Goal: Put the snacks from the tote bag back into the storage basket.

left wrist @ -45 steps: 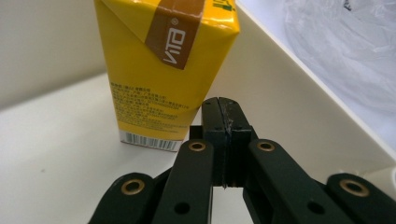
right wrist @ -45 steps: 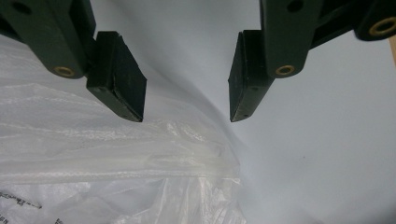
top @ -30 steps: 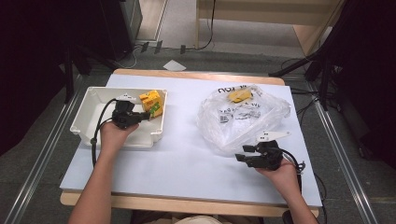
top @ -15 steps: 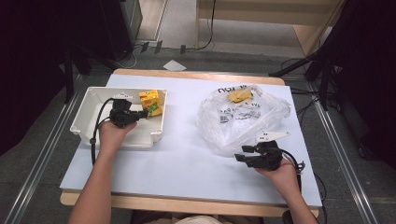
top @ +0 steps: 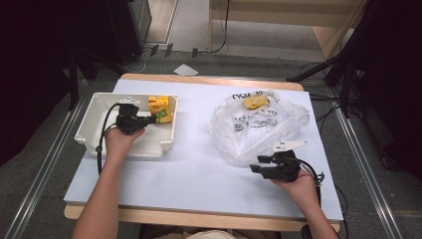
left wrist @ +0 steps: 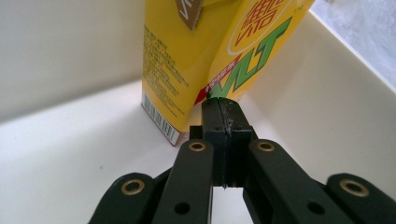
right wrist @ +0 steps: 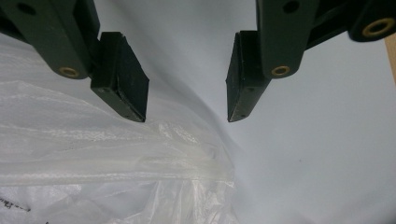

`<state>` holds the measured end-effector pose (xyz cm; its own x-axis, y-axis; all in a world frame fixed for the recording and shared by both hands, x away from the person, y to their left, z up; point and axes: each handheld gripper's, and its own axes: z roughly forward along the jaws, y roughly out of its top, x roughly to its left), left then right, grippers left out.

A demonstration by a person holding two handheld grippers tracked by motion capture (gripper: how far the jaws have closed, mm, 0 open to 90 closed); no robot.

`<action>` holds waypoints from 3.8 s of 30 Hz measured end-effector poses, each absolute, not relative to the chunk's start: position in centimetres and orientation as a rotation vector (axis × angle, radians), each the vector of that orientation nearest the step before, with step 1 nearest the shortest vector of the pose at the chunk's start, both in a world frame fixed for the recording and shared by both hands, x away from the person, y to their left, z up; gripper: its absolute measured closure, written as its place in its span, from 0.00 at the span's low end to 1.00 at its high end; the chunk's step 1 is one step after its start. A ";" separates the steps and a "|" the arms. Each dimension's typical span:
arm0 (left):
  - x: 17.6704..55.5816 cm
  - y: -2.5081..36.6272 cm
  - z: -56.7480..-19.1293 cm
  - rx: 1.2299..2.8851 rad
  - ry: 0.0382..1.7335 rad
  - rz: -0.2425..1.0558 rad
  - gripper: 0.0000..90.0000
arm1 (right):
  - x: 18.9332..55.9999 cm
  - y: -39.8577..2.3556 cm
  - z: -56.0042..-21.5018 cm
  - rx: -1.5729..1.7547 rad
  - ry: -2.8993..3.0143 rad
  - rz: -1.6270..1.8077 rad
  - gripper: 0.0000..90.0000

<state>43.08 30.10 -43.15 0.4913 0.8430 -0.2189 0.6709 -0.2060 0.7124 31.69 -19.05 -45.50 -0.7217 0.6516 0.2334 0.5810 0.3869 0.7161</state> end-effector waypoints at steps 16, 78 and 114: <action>43.6 30.6 -43.2 1.945 1.265 0.273 1.00 | 31.7 -18.9 -45.5 1.142 2.546 1.263 0.56; 38.3 21.9 -36.3 2.051 0.990 0.109 0.47 | 31.9 -18.8 -45.2 1.100 2.572 1.311 0.58; 33.7 14.3 -40.5 2.132 0.853 0.099 0.45 | 31.9 -18.8 -45.0 1.093 2.553 1.343 0.58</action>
